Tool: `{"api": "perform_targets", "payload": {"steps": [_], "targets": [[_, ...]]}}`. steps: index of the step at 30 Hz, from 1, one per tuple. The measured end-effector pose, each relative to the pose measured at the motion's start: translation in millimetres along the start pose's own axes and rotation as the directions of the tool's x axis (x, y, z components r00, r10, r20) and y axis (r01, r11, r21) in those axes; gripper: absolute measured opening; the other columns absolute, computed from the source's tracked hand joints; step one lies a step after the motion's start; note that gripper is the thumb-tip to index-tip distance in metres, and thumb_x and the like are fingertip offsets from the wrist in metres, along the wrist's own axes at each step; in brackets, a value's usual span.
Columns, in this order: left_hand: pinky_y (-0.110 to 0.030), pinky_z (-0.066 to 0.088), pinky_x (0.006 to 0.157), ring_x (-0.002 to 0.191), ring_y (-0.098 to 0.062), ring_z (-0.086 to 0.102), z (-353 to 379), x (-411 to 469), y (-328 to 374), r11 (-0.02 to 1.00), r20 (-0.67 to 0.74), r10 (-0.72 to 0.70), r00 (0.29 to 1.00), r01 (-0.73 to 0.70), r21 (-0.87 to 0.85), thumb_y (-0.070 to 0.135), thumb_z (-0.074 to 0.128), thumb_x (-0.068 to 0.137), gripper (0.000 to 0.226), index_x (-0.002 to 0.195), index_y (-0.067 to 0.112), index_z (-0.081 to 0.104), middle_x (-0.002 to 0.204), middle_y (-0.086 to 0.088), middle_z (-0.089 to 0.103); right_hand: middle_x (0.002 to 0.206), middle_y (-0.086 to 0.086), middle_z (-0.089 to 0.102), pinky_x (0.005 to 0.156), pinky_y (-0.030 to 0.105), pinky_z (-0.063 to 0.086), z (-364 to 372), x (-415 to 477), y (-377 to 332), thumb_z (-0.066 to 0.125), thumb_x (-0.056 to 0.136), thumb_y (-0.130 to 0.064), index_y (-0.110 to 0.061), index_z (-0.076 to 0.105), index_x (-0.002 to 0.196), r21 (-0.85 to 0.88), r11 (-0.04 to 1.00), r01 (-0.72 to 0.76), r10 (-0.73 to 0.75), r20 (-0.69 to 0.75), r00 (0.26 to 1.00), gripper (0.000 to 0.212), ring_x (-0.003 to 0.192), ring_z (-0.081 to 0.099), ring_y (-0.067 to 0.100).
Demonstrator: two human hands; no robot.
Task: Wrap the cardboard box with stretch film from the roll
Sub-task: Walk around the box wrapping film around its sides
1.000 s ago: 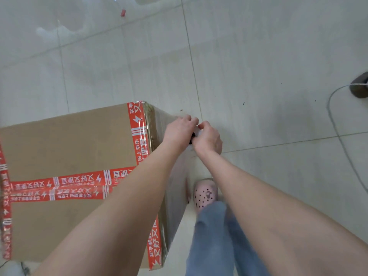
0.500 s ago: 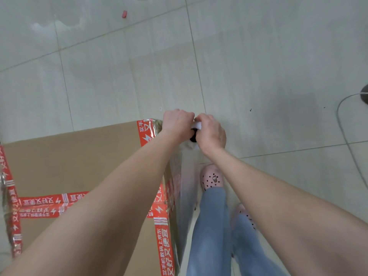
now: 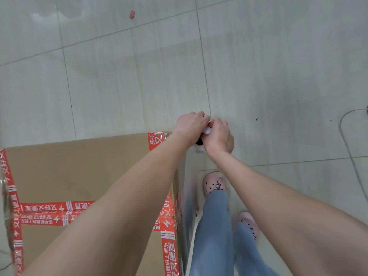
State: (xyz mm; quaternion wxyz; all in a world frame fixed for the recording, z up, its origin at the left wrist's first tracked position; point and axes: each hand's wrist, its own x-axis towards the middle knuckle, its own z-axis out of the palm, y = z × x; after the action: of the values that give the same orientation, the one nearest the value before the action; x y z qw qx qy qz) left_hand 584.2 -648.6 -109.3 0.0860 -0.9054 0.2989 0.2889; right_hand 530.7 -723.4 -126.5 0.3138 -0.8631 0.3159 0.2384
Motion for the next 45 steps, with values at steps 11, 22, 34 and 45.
{"api": "perform_targets", "payload": {"steps": [11,22,34,45], "targets": [[-0.029,0.032,0.06,0.076,-0.025,0.051,-8.7,8.8,-49.7,0.9,0.051,-0.392,0.919,0.395,-0.183,0.031,0.052,0.084,0.014,0.081,0.018,0.047,0.08,-0.002,0.051,0.122,0.002,0.045,0.067,0.031,0.037,-11.4,28.1,-41.2,0.056,0.084,-0.011,-0.024,0.049,0.121,-0.054,0.987,0.149,-0.144,0.089,0.986,0.04,0.106,0.05,0.023],[-0.034,0.033,0.059,0.097,-0.026,0.055,-18.5,25.2,-43.5,0.959,-0.036,-0.185,0.982,0.172,-0.225,0.016,0.051,0.089,0.026,0.114,0.012,0.048,0.109,-0.007,0.052,0.106,0.006,0.05,0.063,0.03,0.035,-11.9,42.3,-53.9,0.048,0.086,-0.016,-0.024,0.055,0.102,-0.064,0.993,0.1,-0.097,0.059,0.994,0.019,0.074,0.048,0.027],[-0.033,0.031,0.056,0.079,-0.032,0.056,-20.8,29.2,-81.4,0.852,0.02,-0.391,0.92,0.37,-0.369,0.018,0.052,0.081,0.01,0.084,0.014,0.043,0.089,-0.012,0.06,0.114,0.003,0.052,0.068,0.032,0.037,-14.4,60.7,-90.6,0.05,0.087,-0.009,-0.016,0.052,0.106,-0.135,0.939,0.317,-0.303,0.117,0.946,0.02,0.103,0.052,0.025],[-0.032,0.036,0.062,0.094,-0.032,0.059,-7.0,12.7,-122.9,0.648,0.157,-0.587,0.794,0.577,-0.497,0.021,0.056,0.084,0.03,0.11,0.009,0.049,0.104,-0.011,0.06,0.109,0.009,0.056,0.07,0.031,0.038,1.0,63.0,-127.2,0.06,0.081,-0.024,-0.016,0.049,0.11,-0.12,0.967,0.225,-0.178,0.314,0.933,0.032,0.097,0.056,0.031]]}}
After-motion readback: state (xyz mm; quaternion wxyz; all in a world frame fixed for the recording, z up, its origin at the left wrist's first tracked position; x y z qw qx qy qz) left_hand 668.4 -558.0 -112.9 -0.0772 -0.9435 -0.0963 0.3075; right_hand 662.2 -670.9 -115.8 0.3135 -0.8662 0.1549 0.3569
